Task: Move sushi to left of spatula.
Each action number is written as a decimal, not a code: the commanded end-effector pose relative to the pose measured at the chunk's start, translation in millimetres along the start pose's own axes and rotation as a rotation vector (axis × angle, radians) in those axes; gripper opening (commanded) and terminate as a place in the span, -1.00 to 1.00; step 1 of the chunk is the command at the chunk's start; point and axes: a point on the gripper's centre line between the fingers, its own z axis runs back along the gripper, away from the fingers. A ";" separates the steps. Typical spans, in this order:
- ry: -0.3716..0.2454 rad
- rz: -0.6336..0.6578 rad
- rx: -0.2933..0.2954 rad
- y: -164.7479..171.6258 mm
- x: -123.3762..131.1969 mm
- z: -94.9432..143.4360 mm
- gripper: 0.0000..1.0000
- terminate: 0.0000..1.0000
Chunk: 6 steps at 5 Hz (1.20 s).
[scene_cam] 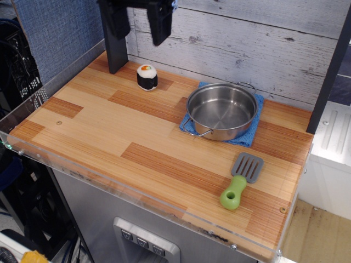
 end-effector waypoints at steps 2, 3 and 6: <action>-0.050 0.075 0.046 41.2 81.2 -29.5 1.00 -1.00; -0.035 0.066 0.118 49.0 82.4 -41.3 1.00 -1.00; -0.018 0.070 0.186 66.3 64.3 -50.1 1.00 -1.00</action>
